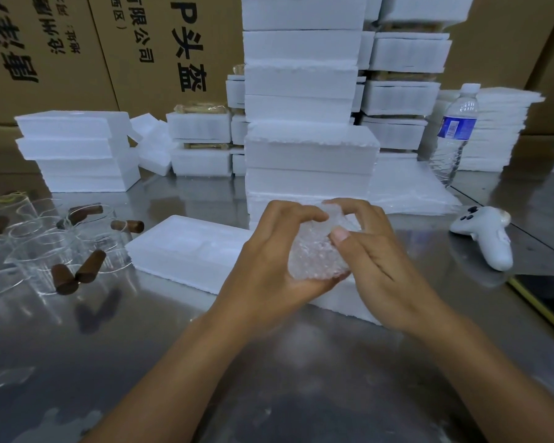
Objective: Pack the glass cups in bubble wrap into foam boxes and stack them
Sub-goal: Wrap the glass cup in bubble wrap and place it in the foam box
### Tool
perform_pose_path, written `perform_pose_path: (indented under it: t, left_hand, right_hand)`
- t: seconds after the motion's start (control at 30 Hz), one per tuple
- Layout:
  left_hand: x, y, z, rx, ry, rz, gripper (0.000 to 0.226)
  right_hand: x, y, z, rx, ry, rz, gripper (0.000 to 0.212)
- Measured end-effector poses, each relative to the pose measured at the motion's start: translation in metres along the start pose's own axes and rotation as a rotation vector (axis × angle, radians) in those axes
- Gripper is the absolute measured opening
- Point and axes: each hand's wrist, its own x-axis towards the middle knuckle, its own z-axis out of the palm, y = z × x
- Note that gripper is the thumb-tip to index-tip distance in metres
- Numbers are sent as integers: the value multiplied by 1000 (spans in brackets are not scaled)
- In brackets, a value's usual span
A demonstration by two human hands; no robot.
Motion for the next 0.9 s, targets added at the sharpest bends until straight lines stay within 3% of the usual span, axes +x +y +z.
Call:
perform_pose_path:
  t: [0.1,0.27,0.37,0.6,0.7,0.8,0.9]
  left_hand:
    - [2,2,-2,-11,49,-61,46]
    - [5,4,-7,-101,184,-260,34]
    - [5,3,-8,-190,196,-326,35]
    - [6,-1,-9,-264,14,-372,22]
    - [6,-3,-11,-295,-16,-396,31]
    - [9,-4,-12,-416,10,-473,53]
    - [12,-8,-9,-509,127,-547,39]
  right_hand:
    - [4,-6,-2,100,176,-34,27]
    - [9,1,-9,246,321,101,10]
    - [10,2,-10,329,302,172,11]
    - [15,0,-18,528,226,363,15]
    - [15,1,-20,563,223,381,15]
    - [15,3,-21,539,288,384,8]
    - [16,6,-20,479,347,397,8]
